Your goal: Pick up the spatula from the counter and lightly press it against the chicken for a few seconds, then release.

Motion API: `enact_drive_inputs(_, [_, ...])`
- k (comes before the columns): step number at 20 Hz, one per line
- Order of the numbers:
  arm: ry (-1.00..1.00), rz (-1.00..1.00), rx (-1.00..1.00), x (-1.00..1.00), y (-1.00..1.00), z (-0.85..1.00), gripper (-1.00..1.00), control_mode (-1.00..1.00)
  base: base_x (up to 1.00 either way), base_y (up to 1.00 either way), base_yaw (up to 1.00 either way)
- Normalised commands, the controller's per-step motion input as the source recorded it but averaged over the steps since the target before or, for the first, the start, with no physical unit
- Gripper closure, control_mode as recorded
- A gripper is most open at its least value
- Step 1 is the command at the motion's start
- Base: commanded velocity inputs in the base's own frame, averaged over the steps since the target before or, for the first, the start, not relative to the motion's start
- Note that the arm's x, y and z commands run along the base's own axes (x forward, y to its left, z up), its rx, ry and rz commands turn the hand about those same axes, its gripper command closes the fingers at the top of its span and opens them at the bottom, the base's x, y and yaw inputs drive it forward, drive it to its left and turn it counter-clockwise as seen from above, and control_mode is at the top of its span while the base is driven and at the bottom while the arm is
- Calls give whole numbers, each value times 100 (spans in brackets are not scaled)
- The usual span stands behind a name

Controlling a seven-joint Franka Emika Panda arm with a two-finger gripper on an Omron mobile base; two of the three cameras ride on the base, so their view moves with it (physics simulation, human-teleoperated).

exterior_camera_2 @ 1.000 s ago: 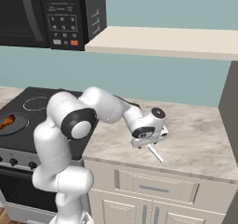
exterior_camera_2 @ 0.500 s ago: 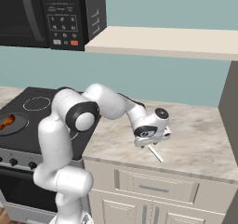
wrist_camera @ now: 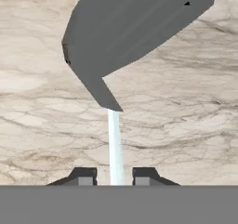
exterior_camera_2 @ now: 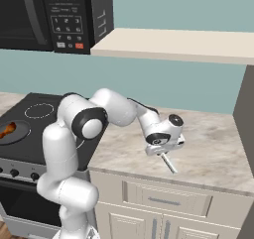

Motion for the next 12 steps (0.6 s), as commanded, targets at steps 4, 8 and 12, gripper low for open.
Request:
enact_drive_inputs(4, [-10, 2, 0, -27, 8, 15, 100, -100, 0, 0, 0])
enact_drive_inputs(8, [-15, 2, -1, -37, 25, 17, 100, -100, 0, 0, 0])
enact_drive_inputs(12, [-21, 2, -6, -54, 35, 26, 100, -100, 0, 0, 0])
